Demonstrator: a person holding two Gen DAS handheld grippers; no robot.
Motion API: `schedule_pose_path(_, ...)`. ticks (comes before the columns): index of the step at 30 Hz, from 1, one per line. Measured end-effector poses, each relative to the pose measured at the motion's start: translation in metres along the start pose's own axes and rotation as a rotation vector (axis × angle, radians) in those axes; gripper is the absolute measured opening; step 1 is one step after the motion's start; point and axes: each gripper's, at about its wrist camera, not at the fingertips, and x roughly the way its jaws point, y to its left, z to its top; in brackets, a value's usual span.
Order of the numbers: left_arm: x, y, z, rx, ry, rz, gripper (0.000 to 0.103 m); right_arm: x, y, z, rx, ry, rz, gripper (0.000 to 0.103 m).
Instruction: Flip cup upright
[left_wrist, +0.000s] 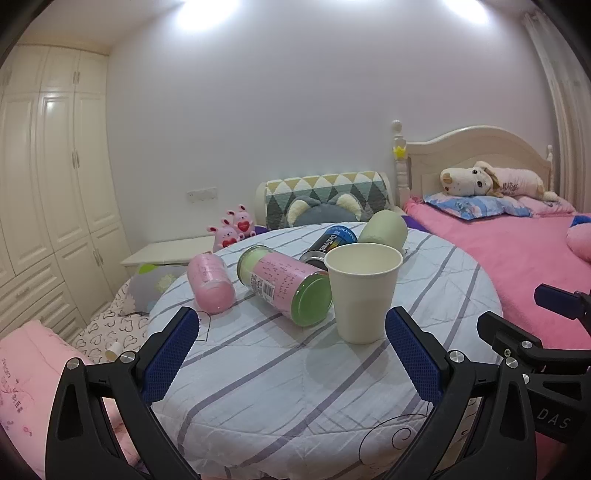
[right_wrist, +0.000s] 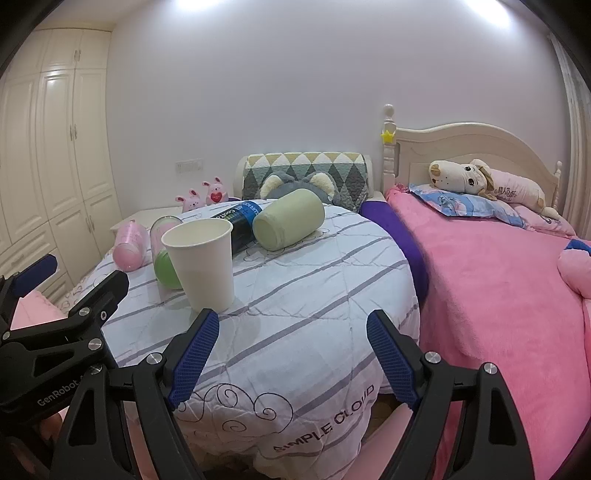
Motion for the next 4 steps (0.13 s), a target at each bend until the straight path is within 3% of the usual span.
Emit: schedule_pose_path(4,-0.0007,-0.0006,0.0,0.001,-0.001,0.001,0.102,0.0003,0.0003,0.0001,-0.001,0.0,0.0,0.084)
